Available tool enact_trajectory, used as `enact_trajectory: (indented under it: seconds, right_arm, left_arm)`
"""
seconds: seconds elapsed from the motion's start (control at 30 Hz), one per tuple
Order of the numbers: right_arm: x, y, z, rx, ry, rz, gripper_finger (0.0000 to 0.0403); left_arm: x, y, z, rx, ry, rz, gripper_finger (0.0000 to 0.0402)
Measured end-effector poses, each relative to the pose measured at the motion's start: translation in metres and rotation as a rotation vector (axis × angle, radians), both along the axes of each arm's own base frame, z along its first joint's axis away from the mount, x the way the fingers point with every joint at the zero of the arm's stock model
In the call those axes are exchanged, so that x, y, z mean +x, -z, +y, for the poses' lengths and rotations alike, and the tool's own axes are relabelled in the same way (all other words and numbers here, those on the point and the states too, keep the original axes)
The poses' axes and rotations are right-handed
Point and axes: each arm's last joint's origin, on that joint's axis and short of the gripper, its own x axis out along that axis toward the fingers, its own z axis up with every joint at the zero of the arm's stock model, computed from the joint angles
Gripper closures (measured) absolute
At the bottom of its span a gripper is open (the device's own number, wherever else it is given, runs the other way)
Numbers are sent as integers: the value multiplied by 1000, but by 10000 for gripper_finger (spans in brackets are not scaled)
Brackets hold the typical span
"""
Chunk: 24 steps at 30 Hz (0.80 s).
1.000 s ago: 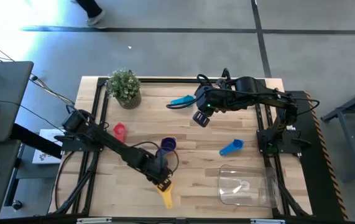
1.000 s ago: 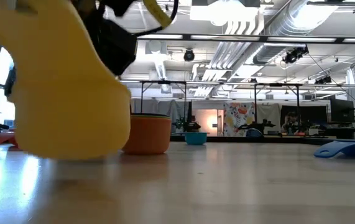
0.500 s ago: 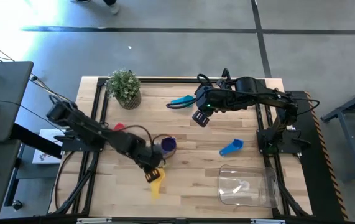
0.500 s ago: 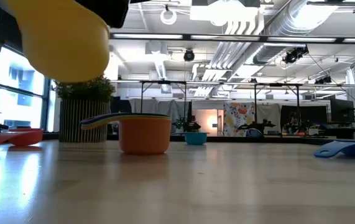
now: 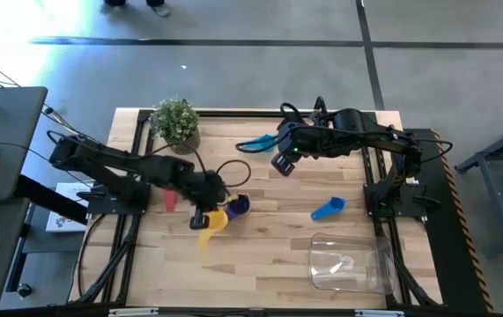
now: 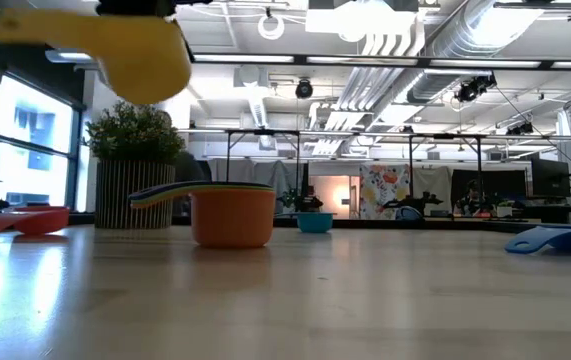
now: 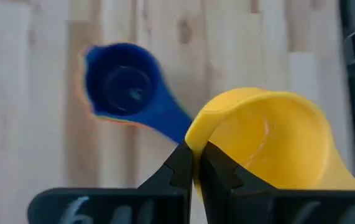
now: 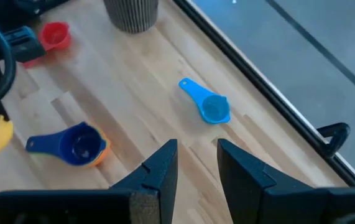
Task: Nest measuring cups in basket
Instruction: Stack the yellow measuring cup on top of the violet measuring cup
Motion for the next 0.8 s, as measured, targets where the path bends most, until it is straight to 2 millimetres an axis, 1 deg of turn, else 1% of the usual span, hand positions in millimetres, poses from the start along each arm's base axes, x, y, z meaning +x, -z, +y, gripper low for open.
enact_trajectory:
  seconds: [0.2, 0.37, 0.43, 0.63, 0.8]
  right_arm:
    - [0, 0, -1, -26, 26, -7, 299]
    - [0, 0, -5, -25, 38, -7, 299]
    - [0, 0, -7, -22, 50, -11, 299]
    - [0, -1, -11, -13, 80, -23, 299]
    - [0, -1, -15, -1, 131, -46, 299]
  left_arm:
    - [4, -1, 24, 184, 74, -42, 396]
    - [7, -3, 44, 238, 65, -61, 396]
    - [9, -10, 51, 258, 57, -77, 396]
    - [14, -41, 71, 321, 57, -175, 396]
    - [16, -48, 80, 370, 103, -192, 396]
